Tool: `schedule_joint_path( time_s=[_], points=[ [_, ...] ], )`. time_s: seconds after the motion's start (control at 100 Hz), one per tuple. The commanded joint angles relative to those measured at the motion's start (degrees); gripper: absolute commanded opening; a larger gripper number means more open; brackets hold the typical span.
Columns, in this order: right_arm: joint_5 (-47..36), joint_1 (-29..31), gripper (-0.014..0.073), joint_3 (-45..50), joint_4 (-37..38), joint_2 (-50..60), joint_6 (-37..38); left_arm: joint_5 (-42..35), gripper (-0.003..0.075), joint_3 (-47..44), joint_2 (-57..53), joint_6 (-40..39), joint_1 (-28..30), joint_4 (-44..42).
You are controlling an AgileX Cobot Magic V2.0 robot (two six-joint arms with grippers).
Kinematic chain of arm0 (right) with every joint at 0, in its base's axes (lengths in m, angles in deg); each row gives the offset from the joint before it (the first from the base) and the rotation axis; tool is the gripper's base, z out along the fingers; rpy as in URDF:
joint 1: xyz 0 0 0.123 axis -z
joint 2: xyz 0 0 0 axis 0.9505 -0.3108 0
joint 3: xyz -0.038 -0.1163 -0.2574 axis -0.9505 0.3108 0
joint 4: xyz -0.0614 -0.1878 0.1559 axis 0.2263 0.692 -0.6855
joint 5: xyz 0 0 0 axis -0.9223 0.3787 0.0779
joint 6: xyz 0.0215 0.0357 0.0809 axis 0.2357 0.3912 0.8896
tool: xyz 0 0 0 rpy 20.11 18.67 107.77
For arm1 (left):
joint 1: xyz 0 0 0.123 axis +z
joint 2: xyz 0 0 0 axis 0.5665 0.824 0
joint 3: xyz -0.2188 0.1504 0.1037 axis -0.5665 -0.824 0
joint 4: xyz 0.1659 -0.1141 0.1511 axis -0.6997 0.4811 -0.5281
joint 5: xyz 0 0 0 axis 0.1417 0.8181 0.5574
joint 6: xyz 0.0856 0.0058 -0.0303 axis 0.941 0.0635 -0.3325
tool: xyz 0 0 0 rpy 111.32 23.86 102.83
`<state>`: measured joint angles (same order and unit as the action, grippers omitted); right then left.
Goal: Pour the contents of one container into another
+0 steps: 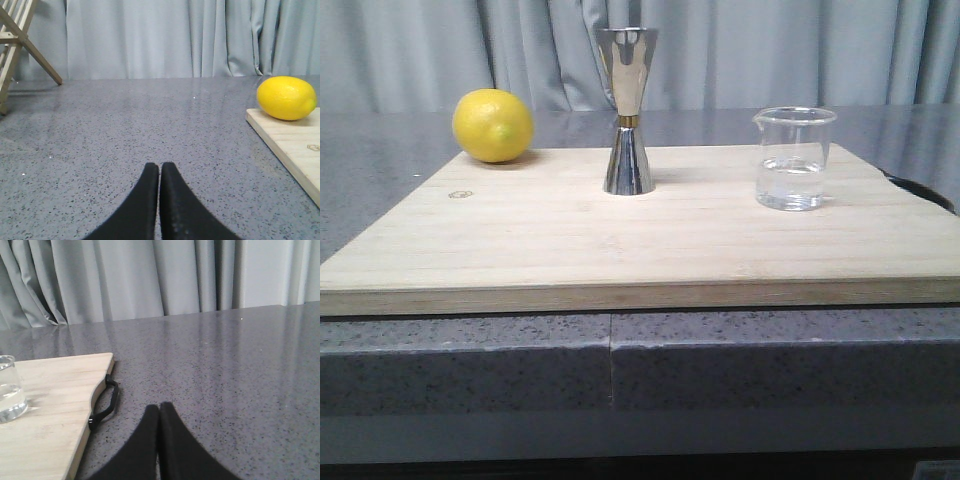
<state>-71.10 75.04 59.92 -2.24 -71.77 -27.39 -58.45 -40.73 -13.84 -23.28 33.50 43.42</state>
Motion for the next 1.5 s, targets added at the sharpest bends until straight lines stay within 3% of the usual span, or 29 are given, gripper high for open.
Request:
schedule_joint_path(
  time_s=[0.0,0.77,0.96,1.12,1.49],
  points=[
    [-4.7,0.2,-0.0069,1.5,0.1,1.1,-0.3,-5.1,-0.0021,-1.2,-1.3,-0.1,0.2,0.5],
    [-4.7,0.2,-0.0069,1.5,0.1,1.1,-0.3,-5.1,-0.0021,-1.2,-1.3,-0.1,0.2,0.5],
    [-6.1,0.2,-0.0069,0.1,-0.1,1.1,-0.3,-9.4,-0.0021,-0.6,-1.3,-0.3,0.2,2.6],
    [1.9,0.2,-0.0069,-6.5,-0.1,0.8,-0.3,-7.1,-0.0021,4.4,-1.2,-0.3,0.2,6.4],
    [18.6,0.2,-0.0069,-26.6,1.0,-10.8,-3.0,9.2,-0.0021,26.0,11.8,-0.2,0.2,5.8]
  ],
)
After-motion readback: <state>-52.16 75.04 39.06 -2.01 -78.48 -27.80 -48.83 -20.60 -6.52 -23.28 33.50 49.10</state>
